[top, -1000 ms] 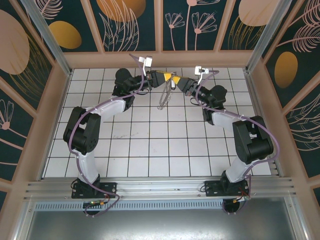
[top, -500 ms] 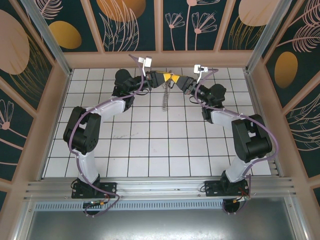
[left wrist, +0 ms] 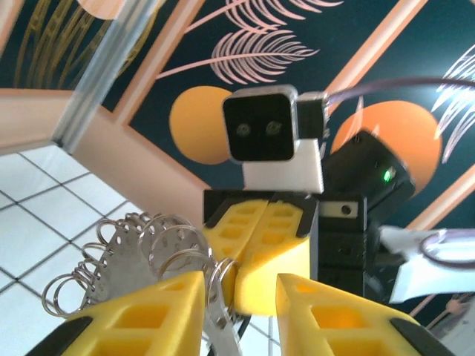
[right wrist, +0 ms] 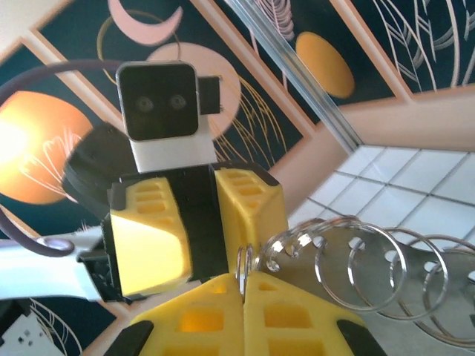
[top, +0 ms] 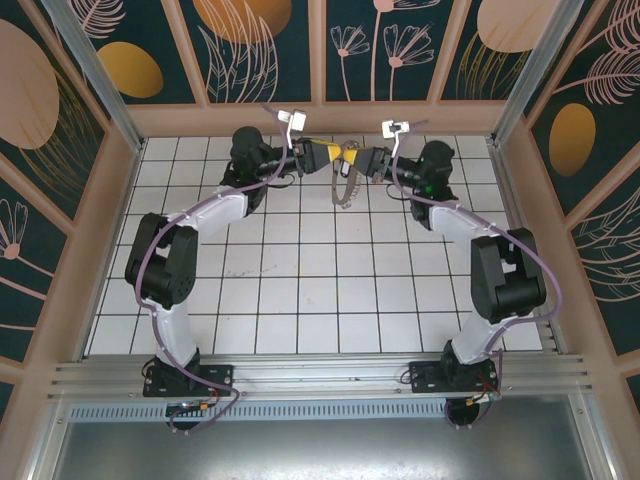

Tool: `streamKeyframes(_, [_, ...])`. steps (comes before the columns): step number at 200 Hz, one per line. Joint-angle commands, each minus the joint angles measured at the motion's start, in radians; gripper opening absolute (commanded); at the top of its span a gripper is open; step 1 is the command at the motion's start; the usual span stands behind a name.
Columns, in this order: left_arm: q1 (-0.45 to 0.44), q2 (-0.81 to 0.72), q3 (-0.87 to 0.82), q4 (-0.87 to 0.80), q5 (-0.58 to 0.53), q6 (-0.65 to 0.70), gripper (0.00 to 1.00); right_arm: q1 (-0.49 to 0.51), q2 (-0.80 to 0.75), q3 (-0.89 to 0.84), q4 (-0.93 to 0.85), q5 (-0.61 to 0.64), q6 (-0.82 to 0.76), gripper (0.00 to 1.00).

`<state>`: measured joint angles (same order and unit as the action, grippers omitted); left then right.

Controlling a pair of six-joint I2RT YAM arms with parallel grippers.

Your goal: Put the keys on the keyring

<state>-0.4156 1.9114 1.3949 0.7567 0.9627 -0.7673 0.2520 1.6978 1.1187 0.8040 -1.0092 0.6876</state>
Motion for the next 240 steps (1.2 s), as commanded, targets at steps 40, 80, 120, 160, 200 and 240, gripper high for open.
streamKeyframes(40, [0.023, -0.025, 0.176, -0.432, 0.065, 0.336, 0.37, -0.07, 0.061, 0.3, -0.63, -0.244, -0.429, 0.0])
streamKeyframes(80, [0.024, 0.031, 0.278, -0.527, 0.131, 0.368, 0.39, -0.062, 0.101, 0.356, -0.715, -0.282, -0.484, 0.0])
streamKeyframes(120, [0.024, 0.069, 0.313, -0.576, 0.152, 0.38, 0.39, -0.044, 0.107, 0.36, -0.715, -0.283, -0.488, 0.0])
streamKeyframes(160, [0.024, 0.085, 0.308, -0.606, 0.151, 0.405, 0.39, -0.031, 0.102, 0.363, -0.716, -0.281, -0.49, 0.0])
streamKeyframes(200, [0.024, 0.09, 0.308, -0.61, 0.149, 0.406, 0.39, -0.028, 0.094, 0.362, -0.715, -0.277, -0.492, 0.0])
streamKeyframes(240, [0.024, 0.096, 0.304, -0.611, 0.151, 0.41, 0.38, -0.028, 0.084, 0.356, -0.713, -0.275, -0.494, 0.0])
